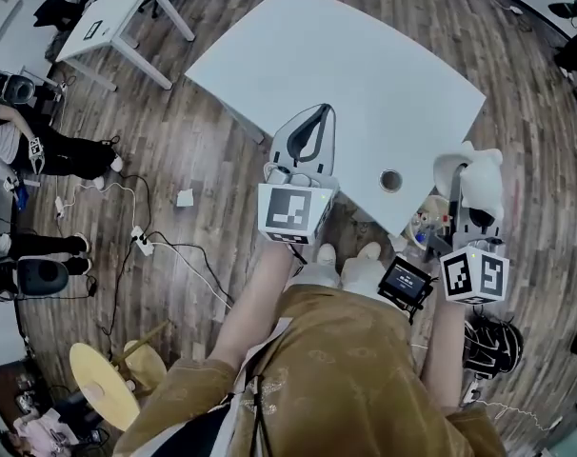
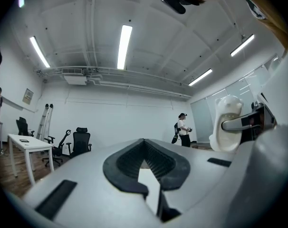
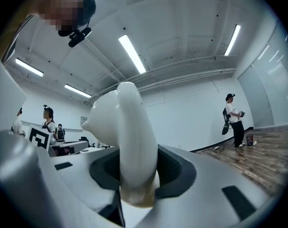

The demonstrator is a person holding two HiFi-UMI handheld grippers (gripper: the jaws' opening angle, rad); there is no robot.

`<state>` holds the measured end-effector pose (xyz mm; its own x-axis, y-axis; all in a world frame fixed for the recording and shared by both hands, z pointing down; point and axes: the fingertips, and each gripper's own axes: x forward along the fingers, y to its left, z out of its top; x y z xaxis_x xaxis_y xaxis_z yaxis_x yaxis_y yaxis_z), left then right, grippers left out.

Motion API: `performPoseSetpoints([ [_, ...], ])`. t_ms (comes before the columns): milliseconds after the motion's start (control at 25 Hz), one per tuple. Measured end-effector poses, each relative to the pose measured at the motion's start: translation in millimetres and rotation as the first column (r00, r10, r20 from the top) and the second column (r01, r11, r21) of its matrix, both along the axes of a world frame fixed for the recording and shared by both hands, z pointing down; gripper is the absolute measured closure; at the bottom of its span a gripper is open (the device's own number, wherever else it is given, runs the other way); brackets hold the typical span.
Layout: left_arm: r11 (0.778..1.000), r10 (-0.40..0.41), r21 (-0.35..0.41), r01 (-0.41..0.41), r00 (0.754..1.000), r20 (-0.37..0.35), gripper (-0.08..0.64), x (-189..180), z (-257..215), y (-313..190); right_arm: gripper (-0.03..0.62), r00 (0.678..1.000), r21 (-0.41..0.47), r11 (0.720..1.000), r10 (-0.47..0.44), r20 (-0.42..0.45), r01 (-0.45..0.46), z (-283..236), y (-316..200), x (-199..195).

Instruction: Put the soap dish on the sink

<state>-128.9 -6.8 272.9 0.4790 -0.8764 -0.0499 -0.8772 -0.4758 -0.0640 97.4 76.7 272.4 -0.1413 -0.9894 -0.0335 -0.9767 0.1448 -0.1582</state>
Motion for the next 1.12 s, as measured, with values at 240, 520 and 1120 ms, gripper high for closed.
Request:
performPoseSetpoints([
  [240, 1.0, -0.018, -0.013, 0.019, 1.0, 0.005, 0.552, 20.0, 12.0, -48.2, 0.442, 1.0, -0.004, 1.0, -0.027, 0.01, 0.027, 8.9, -48.5, 15.4],
  [520, 0.999, -0.039, -0.007, 0.039, 0.999, 0.014, 0.552, 60.2, 10.0, -102.2, 0.442, 0.996, -0.034, 0.996, -0.078, 0.037, 0.079, 23.7, -104.0, 41.1],
  [1120, 0.995, -0.078, -0.054, 0.081, 0.995, 0.061, 0.552, 99.0, 33.1, -151.6, 0.44, 0.989, -0.085, 0.988, -0.124, 0.083, 0.131, 53.7, -169.6, 82.0],
])
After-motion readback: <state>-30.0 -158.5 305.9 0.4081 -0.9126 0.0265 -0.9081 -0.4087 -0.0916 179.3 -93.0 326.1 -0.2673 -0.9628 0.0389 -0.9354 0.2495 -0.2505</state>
